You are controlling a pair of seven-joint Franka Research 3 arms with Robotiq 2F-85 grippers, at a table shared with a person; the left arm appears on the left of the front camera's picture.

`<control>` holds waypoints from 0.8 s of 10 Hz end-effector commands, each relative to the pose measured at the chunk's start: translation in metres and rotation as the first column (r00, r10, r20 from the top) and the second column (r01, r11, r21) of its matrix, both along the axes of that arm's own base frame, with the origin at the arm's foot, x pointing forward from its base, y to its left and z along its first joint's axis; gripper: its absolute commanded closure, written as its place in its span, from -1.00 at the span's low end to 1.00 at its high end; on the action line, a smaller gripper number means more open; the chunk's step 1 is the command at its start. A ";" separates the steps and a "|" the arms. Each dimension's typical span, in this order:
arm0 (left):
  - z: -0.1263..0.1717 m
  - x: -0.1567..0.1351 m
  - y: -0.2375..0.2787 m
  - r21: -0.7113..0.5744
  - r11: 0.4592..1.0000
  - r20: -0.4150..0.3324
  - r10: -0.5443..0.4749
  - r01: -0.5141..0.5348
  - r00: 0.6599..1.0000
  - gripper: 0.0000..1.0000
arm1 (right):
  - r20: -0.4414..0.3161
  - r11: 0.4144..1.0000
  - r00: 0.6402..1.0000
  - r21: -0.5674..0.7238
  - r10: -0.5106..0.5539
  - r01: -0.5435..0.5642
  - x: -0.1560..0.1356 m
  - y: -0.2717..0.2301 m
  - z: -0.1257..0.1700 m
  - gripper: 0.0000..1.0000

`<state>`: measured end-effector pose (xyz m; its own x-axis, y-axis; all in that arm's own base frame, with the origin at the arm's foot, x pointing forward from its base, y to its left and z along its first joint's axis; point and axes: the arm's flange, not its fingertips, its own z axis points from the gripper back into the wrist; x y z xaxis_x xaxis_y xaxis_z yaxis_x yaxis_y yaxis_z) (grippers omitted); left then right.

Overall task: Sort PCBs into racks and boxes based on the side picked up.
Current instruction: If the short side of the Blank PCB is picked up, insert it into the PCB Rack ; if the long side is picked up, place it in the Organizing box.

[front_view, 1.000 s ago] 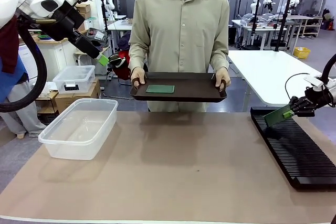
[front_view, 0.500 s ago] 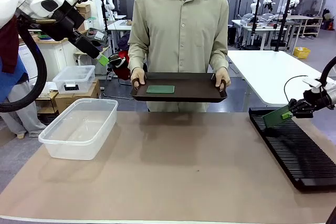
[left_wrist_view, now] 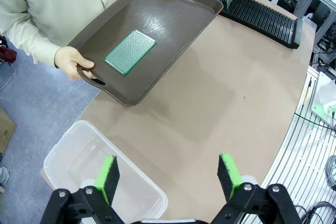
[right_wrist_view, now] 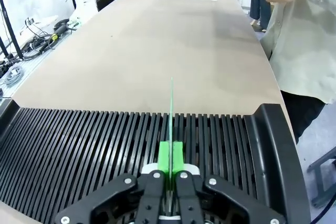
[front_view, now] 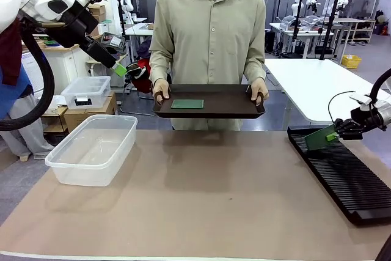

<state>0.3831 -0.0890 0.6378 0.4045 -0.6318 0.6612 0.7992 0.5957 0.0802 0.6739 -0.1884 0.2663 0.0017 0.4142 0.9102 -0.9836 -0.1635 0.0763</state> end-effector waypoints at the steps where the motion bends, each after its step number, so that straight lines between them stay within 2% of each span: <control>1: -0.002 0.000 0.001 -0.005 1.000 -0.008 -0.005 0.005 1.000 -1.00 | -0.035 1.000 0.999 0.021 -0.005 0.006 0.011 -0.006 0.007 0.56; 2: -0.002 0.000 0.001 -0.005 1.000 -0.008 -0.005 0.005 1.000 -1.00 | -0.031 1.000 1.000 0.019 -0.007 0.007 0.011 -0.006 0.007 0.16; 3: -0.002 0.000 0.001 -0.005 1.000 -0.008 -0.005 0.005 1.000 -1.00 | -0.021 1.000 1.000 0.015 -0.005 0.005 0.012 -0.007 0.009 0.52; 4: -0.002 0.000 0.001 -0.005 1.000 -0.008 -0.005 0.005 1.000 -1.00 | -0.010 1.000 1.000 0.010 -0.002 0.002 0.011 -0.008 0.011 -0.24; 5: -0.002 0.000 0.001 -0.005 1.000 -0.008 -0.005 0.005 1.000 -1.00 | 0.012 1.000 1.000 0.001 0.001 -0.001 0.010 -0.009 0.016 0.13; 6: -0.002 0.000 0.001 -0.005 1.000 -0.008 -0.005 0.005 1.000 -1.00 | 0.030 1.000 1.000 -0.006 0.008 -0.008 0.009 -0.010 0.020 -0.63; 7: -0.002 0.000 0.001 -0.005 1.000 -0.008 -0.005 0.005 1.000 -1.00 | 0.046 1.000 0.999 -0.017 0.019 -0.018 0.008 -0.012 0.026 -0.27; 8: -0.002 0.000 0.001 -0.005 1.000 -0.008 -0.005 0.005 1.000 -1.00 | 0.072 0.999 0.997 -0.034 0.016 -0.014 0.008 -0.013 0.033 -1.00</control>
